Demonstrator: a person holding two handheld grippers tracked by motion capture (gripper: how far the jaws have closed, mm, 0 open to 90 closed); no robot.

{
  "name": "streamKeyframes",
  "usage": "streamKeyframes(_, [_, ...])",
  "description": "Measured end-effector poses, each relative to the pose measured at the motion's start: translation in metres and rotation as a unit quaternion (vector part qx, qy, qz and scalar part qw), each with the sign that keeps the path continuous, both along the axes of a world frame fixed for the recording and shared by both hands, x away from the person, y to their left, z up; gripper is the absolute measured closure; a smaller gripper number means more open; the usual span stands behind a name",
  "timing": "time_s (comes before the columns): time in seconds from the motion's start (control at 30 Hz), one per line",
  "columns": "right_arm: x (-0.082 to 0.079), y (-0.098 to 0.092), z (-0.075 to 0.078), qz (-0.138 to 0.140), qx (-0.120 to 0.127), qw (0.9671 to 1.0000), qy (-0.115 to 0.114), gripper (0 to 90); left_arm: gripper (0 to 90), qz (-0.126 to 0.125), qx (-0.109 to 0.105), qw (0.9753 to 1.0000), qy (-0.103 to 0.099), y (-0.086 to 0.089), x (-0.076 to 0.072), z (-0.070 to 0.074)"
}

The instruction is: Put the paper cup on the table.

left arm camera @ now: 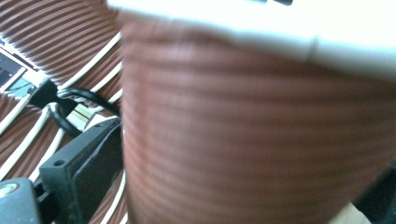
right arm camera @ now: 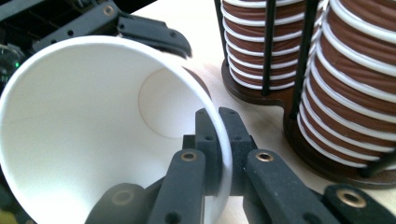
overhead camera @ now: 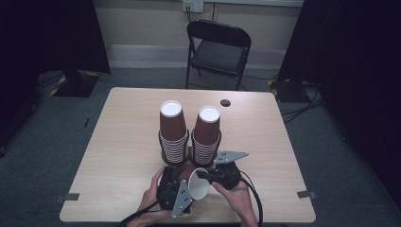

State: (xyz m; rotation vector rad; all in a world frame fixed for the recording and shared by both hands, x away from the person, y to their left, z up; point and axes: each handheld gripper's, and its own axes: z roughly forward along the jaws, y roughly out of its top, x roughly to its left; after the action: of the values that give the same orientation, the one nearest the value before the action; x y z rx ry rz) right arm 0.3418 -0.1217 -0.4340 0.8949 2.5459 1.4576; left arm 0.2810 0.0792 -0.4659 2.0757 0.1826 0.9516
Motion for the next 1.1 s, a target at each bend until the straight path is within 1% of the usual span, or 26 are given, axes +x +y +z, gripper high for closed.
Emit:
streamKeyframes(0.03, [0.000, 0.003, 0.002, 0.002, 0.002, 1.0000, 0.001, 87.2, 4.3, -0.003, -0.013, 0.9999, 0.000, -0.003, 0.000, 0.001])
streamKeyframes(0.07, [0.000, 0.003, 0.002, 0.002, 0.002, 1.0000, 0.001, 87.2, 6.0, -0.003, -0.013, 0.9999, 0.000, -0.003, 0.000, 0.001])
streamKeyframes(0.1, [0.000, 0.004, 0.002, 0.004, 0.002, 1.0000, 0.000, 87.1, 6.0, -0.008, -0.018, 0.9998, 0.003, -0.004, 0.000, 0.001])
streamKeyframes(0.2, [0.000, 0.008, 0.001, 0.006, -0.002, 1.0000, 0.001, 87.2, 6.7, -0.009, -0.015, 0.9998, 0.003, -0.006, 0.000, 0.003])
streamKeyframes(0.23, [0.001, 0.008, 0.000, 0.008, 0.004, 0.9999, 0.006, 87.2, 6.3, -0.008, -0.017, 0.9998, 0.002, -0.007, -0.001, 0.004])
streamKeyframes(0.27, [0.001, 0.008, 0.000, 0.008, 0.004, 0.9999, 0.006, 87.2, 6.1, -0.008, -0.017, 0.9998, 0.002, -0.007, -0.001, 0.004])
streamKeyframes(0.3, [0.001, 0.009, 0.000, 0.009, 0.005, 0.9999, 0.008, 87.2, 6.1, -0.008, -0.019, 0.9998, -0.005, -0.008, -0.001, 0.004])
streamKeyframes(0.33, [0.002, 0.010, 0.000, 0.010, 0.003, 0.9999, 0.012, 87.0, 6.0, -0.007, -0.019, 0.9998, -0.004, -0.009, -0.001, 0.004])
streamKeyframes(0.4, [0.003, 0.011, -0.001, 0.010, -0.005, 0.9998, 0.016, 86.9, 6.0, -0.007, -0.012, 0.9999, -0.008, -0.011, 0.000, 0.003])
streamKeyframes(0.5, [0.005, 0.012, -0.002, 0.009, -0.009, 0.9997, 0.020, 86.8, 5.8, -0.007, -0.013, 0.9999, -0.009, -0.011, 0.002, 0.003])
streamKeyframes(0.6, [0.008, 0.014, -0.005, 0.010, -0.005, 0.9996, 0.026, 86.7, 5.8, -0.004, -0.018, 0.9998, -0.008, -0.012, 0.002, 0.003])
streamKeyframes(0.67, [0.008, 0.016, -0.005, 0.014, -0.005, 0.9995, 0.027, 86.0, 5.6, -0.007, -0.016, 0.9998, -0.012, -0.012, 0.003, 0.005])
streamKeyframes(0.7, [0.008, 0.016, -0.006, 0.013, -0.002, 0.9995, 0.029, 86.2, 5.9, -0.009, -0.019, 0.9997, -0.008, -0.011, 0.003, 0.005])
streamKeyframes(0.73, [0.008, 0.016, -0.006, 0.013, -0.002, 0.9995, 0.029, 86.2, 6.0, -0.009, -0.019, 0.9997, -0.008, -0.011, 0.003, 0.005])
streamKeyframes(0.77, [0.007, 0.015, -0.005, 0.012, -0.003, 0.9995, 0.029, 86.5, 6.3, -0.012, -0.019, 0.9997, -0.013, -0.010, 0.002, 0.004])
streamKeyframes(0.8, [0.007, 0.015, -0.005, 0.012, -0.003, 0.9995, 0.029, 86.5, 6.6, -0.012, -0.019, 0.9997, -0.013, -0.010, 0.002, 0.004])
streamKeyframes(0.83, [0.006, 0.015, -0.004, 0.009, -0.002, 0.9996, 0.026, 86.8, 7.0, -0.012, -0.028, 0.9995, -0.013, -0.010, 0.002, 0.003])
streamKeyframes(0.87, [0.006, 0.015, -0.004, 0.009, -0.002, 0.9996, 0.026, 86.8, 7.5, -0.012, -0.028, 0.9995, -0.013, -0.010, 0.002, 0.003])
streamKeyframes(0.9, [0.006, 0.014, -0.004, 0.006, 0.003, 0.9997, 0.025, 86.5, 7.5, -0.017, -0.035, 0.9992, -0.010, -0.008, 0.004, 0.003])
streamKeyframes(0.93, [0.006, 0.014, -0.004, 0.006, 0.003, 0.9997, 0.025, 86.5, 7.7, -0.017, -0.035, 0.9992, -0.010, -0.008, 0.004, 0.003])
streamKeyframes(0.97, [0.007, 0.015, -0.005, 0.003, 0.004, 0.9996, 0.027, 86.2, 7.9, -0.017, -0.039, 0.9991, 0.002, -0.006, 0.006, 0.004])
streamKeyframes(1.0, [0.007, 0.015, -0.005, 0.003, 0.004, 0.9996, 0.027, 86.2, 8.1, -0.017, -0.039, 0.9991, 0.002, -0.006, 0.006, 0.004])
streamKeyframes(1.03, [0.008, 0.015, -0.006, 0.000, 0.009, 0.9995, 0.030, 83.3, 8.1, -0.011, -0.042, 0.9990, 0.004, -0.005, 0.008, 0.003])
streamKeyframes(1.07, [0.008, 0.015, -0.006, 0.000, 0.009, 0.9995, 0.030, 83.3, 8.1, -0.011, -0.042, 0.9990, 0.004, -0.005, 0.008, 0.003])
streamKeyframes(1.1, [0.008, 0.015, -0.007, -0.003, 0.012, 0.9995, 0.030, 80.1, 8.1, -0.009, -0.053, 0.9985, 0.014, -0.003, 0.009, 0.003])
